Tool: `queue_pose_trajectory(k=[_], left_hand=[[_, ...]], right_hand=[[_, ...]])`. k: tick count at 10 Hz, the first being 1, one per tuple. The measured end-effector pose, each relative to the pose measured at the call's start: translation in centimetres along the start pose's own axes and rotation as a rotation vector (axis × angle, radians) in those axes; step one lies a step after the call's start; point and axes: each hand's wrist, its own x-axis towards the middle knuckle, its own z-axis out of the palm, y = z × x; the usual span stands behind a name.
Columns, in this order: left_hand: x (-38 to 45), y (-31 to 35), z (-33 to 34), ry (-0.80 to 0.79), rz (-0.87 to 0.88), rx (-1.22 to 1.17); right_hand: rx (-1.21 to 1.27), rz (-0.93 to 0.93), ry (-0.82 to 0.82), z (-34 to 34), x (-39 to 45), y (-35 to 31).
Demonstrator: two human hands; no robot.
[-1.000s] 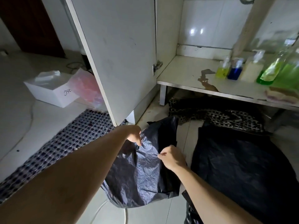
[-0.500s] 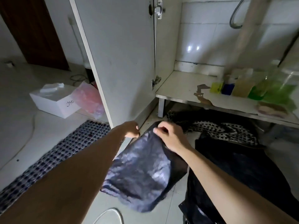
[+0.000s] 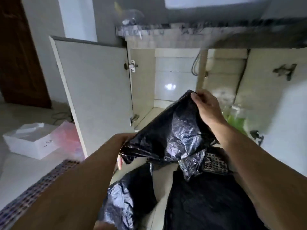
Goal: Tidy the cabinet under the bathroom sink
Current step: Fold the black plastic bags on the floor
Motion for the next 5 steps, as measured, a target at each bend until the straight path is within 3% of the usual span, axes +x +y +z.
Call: queue_pose_trajectory(k=[1, 2, 3, 5], left_hand=[[4.5, 2.3, 4.7, -0.303, -0.925, -0.964], [2.1, 6.7, 6.9, -0.135, -0.247, -0.940], [2.9, 11.5, 8.0, -0.191, -0.011, -0.904], [3.9, 15.9, 10.0, -0.249, 0.265, -0.780]], right_hand=[[-0.011, 0.071, 0.038, -5.3, 0.0, -0.5], [-0.074, 0.171, 0.083, -9.9, -0.3, -0.2], [-0.193, 0.233, 0.068, -13.9, -1.0, 1.3], [-0.882, 0.659, -0.566, -20.1, -3.1, 5.8]])
